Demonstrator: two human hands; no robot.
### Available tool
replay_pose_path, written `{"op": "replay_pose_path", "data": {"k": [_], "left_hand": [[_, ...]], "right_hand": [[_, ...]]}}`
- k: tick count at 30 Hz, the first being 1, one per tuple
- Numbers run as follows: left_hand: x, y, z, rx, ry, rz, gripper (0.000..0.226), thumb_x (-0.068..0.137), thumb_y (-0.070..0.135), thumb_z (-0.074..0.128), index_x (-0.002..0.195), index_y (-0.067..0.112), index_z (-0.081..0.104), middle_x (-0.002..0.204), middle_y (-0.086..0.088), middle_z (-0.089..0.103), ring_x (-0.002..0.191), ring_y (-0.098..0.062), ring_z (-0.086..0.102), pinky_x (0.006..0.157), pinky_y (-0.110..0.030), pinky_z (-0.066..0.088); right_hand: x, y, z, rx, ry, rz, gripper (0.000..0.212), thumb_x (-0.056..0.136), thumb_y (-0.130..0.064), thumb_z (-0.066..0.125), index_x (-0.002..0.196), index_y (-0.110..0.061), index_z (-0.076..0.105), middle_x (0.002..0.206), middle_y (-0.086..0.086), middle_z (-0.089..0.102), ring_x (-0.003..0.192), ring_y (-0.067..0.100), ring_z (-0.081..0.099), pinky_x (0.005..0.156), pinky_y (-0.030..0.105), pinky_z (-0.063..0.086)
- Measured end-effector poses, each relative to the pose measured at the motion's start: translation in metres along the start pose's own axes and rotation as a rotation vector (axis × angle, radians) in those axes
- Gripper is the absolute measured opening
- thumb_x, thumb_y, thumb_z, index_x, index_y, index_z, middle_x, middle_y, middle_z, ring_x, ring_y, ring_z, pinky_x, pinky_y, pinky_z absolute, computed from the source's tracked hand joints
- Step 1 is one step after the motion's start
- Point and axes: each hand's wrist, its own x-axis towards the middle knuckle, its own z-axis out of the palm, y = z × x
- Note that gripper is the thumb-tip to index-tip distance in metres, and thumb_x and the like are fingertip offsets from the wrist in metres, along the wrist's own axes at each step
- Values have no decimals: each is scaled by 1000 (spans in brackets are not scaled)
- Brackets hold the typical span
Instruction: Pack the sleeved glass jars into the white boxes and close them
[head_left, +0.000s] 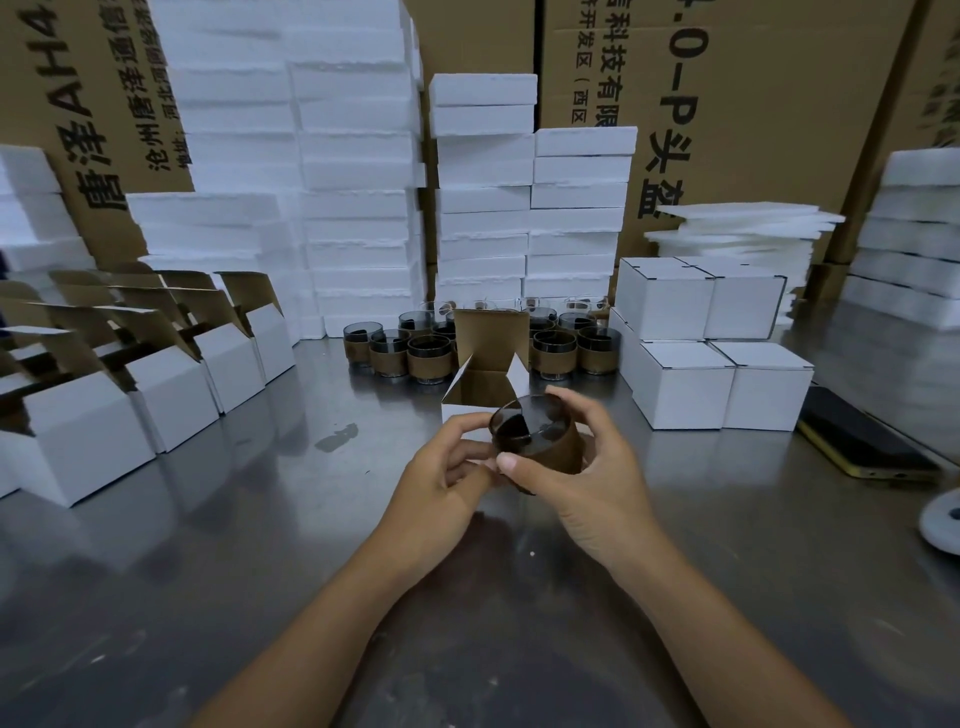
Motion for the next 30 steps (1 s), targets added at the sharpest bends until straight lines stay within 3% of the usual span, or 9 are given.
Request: {"op": "replay_pose_path", "data": {"k": [2, 6, 12, 16, 20, 27, 30], "left_hand": [[0, 1, 0, 3, 29, 8, 37, 91, 8, 56, 107, 41, 54, 97, 14, 68, 90, -5, 64, 78, -20, 50], [-1, 3, -1, -16, 82, 47, 39, 88, 7, 59, 106, 42, 54, 107, 10, 65, 89, -7, 65, 82, -27, 50], [0, 5, -2, -28, 144, 86, 36, 87, -1, 59, 102, 32, 59, 105, 6, 66, 94, -16, 64, 84, -38, 52], [0, 6, -4, -3, 167, 107, 35, 87, 0, 58, 99, 32, 59, 102, 13, 66, 90, -7, 62, 80, -30, 52], [-1, 6, -4, -8, 157, 102, 36, 86, 0, 58, 100, 33, 59, 100, 15, 65, 90, -8, 62, 77, -25, 49], [-2, 5, -3, 26, 106, 91, 40, 91, 7, 52, 103, 44, 56, 96, 10, 63, 80, -8, 62, 69, -18, 49], [-3, 4, -2, 36, 62, 74, 31, 95, 14, 48, 108, 42, 53, 93, 4, 61, 77, -6, 61, 69, -18, 49]], "right_hand": [[0, 0, 0, -44, -17, -39, 68, 61, -20, 87, 115, -40, 52, 119, -14, 57, 110, -2, 54, 87, 9, 44], [0, 0, -2, -114, -24, -91, 69, 62, -19, 86, 116, -44, 50, 115, -31, 53, 110, -21, 43, 79, -8, 29], [-2, 2, -2, -181, -29, -172, 71, 62, -12, 86, 120, -32, 52, 113, -23, 59, 106, -17, 49, 81, -5, 32], [-2, 2, -2, -220, -38, -198, 71, 62, -13, 86, 121, -30, 50, 115, -23, 58, 109, -13, 49, 83, -3, 32], [-1, 3, -2, -214, -33, -191, 71, 62, -12, 86, 121, -31, 50, 114, -23, 58, 108, -11, 50, 83, -1, 34], [0, 2, -3, -135, -49, -58, 60, 65, -21, 84, 111, -40, 51, 106, -27, 58, 101, -17, 51, 73, -3, 38], [2, 2, -4, -66, -48, 50, 55, 66, -33, 81, 114, -35, 53, 107, -18, 59, 102, -2, 55, 65, 3, 44]]}}
